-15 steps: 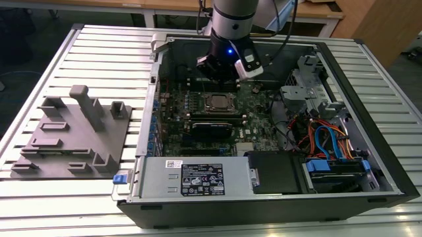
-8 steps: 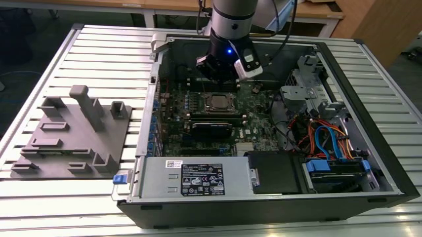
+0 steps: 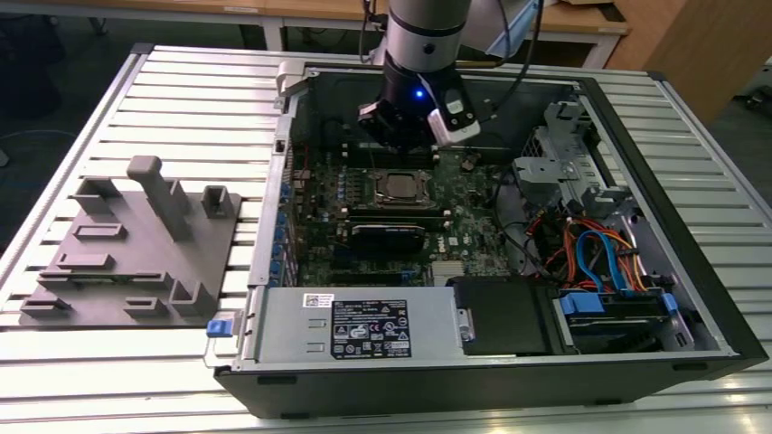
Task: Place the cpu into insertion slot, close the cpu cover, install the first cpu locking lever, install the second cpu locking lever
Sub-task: 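Install the first cpu locking lever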
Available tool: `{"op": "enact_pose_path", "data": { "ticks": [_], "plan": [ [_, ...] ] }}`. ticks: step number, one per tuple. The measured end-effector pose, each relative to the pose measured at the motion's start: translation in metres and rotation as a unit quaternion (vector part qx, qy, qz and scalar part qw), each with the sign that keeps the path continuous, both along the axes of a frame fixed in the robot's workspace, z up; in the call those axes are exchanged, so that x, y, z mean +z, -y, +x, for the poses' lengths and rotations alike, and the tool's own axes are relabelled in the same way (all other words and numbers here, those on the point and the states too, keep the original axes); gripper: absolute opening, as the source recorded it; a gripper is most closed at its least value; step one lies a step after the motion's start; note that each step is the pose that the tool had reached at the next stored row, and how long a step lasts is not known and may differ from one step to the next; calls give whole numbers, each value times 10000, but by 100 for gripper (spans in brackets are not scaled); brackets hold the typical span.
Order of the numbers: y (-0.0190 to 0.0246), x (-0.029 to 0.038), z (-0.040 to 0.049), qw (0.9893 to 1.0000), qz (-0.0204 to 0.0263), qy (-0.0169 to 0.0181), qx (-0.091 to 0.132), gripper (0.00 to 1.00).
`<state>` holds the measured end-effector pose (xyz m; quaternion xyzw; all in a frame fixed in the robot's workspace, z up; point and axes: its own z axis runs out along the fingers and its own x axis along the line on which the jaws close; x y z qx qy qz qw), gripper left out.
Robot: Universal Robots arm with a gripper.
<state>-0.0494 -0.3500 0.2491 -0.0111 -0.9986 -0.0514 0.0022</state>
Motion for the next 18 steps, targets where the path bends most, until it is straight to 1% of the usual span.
{"op": "enact_pose_path", "data": {
  "ticks": [3,6,12,18],
  "plan": [
    [1,0,-29,10000,0,0,1,10],
    [2,0,-78,10000,0,0,1,10],
    [2,0,-238,10000,0,2,1,10],
    [1,-1,-351,10000,0,3,1,10]
  ]
}}
